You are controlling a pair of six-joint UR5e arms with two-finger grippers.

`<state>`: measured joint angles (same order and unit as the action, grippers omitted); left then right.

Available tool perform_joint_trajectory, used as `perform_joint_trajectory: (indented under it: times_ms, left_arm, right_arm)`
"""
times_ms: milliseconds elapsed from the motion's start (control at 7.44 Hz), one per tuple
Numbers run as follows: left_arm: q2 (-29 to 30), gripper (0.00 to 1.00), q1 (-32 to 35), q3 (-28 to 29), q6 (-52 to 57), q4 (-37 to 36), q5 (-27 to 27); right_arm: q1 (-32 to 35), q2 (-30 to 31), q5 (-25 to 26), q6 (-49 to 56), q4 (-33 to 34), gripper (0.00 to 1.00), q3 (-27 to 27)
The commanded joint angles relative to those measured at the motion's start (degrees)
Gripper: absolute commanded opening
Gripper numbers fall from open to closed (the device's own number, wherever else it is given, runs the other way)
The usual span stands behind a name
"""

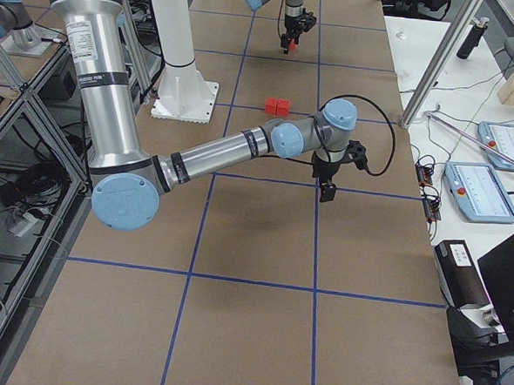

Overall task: Form red blocks into L shape at center
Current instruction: 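Move the left gripper to the red cube nearest the left arm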

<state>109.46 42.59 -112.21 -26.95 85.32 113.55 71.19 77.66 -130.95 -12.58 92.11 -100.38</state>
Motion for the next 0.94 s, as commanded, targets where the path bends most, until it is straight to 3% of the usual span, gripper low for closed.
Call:
perform_joint_trajectory:
  times_ms: [0, 134, 403, 807]
  left_arm:
    - [-10.5, 1.0, 7.8, 0.6, 11.2, 6.9, 6.7]
    - [-14.8, 1.0, 9.5, 0.7, 11.6, 7.1, 10.9]
    - [-18.8, 1.0, 10.1, 2.2, 11.5, 12.4, 11.2]
    - [-19.7, 0.99, 9.4, 11.2, 2.6, 28.8, 11.2]
  right_arm:
    - [0.0, 0.1, 0.1, 0.0, 0.0, 1.0, -0.1]
    - [0.0, 0.2, 0.1, 0.0, 0.0, 1.0, -0.2]
    - [0.0, 0.2, 0.1, -0.1, 0.0, 1.0, -0.3]
    - [0.0, 0.2, 0.1, -0.2, 0.0, 1.0, -0.3]
